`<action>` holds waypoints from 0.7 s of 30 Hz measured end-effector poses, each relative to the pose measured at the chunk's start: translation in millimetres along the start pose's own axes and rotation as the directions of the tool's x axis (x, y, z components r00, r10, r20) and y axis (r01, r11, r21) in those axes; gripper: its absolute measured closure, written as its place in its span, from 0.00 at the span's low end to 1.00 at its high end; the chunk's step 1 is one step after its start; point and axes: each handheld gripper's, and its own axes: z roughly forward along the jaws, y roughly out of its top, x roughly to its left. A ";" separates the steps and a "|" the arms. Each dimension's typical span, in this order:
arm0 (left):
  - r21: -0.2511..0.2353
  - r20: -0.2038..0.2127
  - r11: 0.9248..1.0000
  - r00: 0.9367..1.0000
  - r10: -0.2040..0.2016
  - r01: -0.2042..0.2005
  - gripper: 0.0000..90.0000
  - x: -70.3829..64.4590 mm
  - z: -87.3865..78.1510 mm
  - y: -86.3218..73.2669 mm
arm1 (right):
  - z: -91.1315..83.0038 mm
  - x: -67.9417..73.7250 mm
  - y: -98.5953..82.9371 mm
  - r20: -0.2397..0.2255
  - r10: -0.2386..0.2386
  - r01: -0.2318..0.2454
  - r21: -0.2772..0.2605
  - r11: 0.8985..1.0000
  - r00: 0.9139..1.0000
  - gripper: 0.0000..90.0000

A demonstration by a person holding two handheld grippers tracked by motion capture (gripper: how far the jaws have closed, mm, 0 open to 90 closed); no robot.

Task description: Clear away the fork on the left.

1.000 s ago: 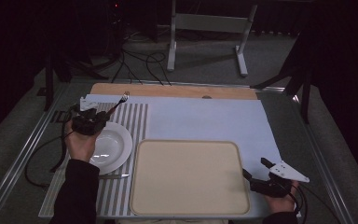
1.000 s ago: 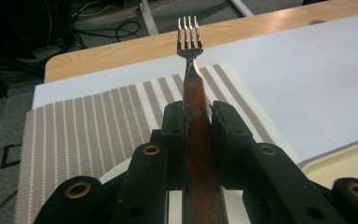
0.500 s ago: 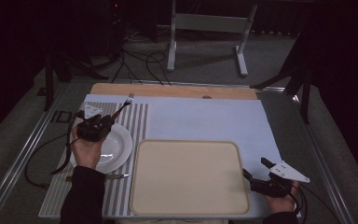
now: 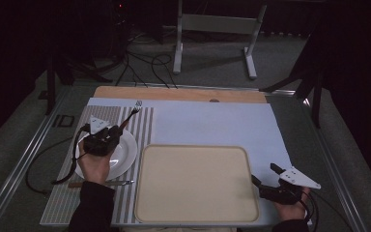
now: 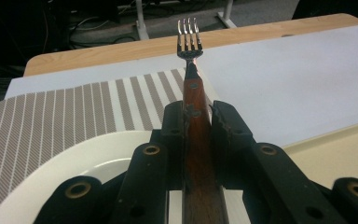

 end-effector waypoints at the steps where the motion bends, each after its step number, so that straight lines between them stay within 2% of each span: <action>1: -0.002 0.000 1.000 1.000 0.003 -0.003 0.85 -2.4 -0.5 -2.0 | 0.0 0.0 0.0 -0.001 0.000 0.000 0.000 1.000 1.000 0.15; 21: -0.030 0.003 0.999 1.000 -0.021 0.021 0.85 -25.8 -13.4 -24.6 | 0.2 0.0 -0.1 0.000 0.000 0.000 0.002 1.000 1.000 0.15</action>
